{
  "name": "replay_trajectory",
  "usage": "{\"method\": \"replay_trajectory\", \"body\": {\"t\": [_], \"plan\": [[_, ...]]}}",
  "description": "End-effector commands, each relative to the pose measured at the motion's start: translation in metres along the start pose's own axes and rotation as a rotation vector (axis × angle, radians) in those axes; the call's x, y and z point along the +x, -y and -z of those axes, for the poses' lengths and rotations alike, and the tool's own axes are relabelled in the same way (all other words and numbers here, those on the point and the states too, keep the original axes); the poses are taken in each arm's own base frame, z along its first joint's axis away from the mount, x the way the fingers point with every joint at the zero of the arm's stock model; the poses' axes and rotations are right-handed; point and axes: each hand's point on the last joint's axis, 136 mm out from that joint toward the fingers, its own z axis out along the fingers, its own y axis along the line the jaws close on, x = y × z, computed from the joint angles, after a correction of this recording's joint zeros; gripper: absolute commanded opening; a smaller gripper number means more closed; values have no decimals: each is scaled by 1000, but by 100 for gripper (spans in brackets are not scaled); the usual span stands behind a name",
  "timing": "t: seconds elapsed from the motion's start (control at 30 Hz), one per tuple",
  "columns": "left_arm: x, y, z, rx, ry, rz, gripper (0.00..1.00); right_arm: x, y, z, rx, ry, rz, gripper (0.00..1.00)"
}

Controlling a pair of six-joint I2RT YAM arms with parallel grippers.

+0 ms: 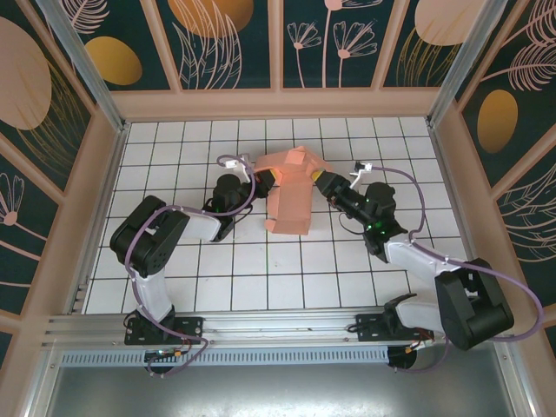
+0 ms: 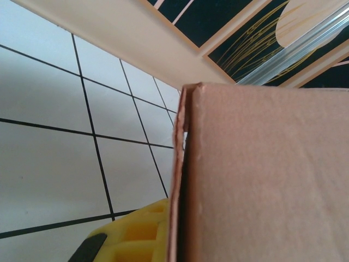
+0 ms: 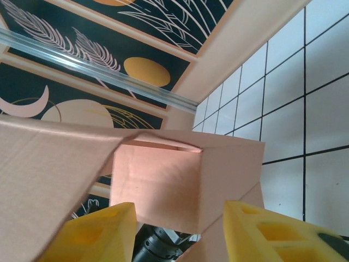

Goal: Fold the paper box

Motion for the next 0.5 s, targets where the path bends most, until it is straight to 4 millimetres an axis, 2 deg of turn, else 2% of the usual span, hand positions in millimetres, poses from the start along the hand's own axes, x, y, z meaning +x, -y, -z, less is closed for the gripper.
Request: {"method": "replay_trajectory", "body": {"t": [0.0,0.13,0.37,0.47], "plan": [[-3,9,-5,29,3,-53,0,-5,-3,-7,21,18,-5,43],[-3,9,-6,27,-1,-63,0,-2,10,-10,99,5,-8,35],[-5,6,-2,3,14,-62,0,-1,11,-12,107,-1,-12,0],[-6,4,0,-5,17,-64,0,-1,8,-14,99,-3,-7,2]]}}
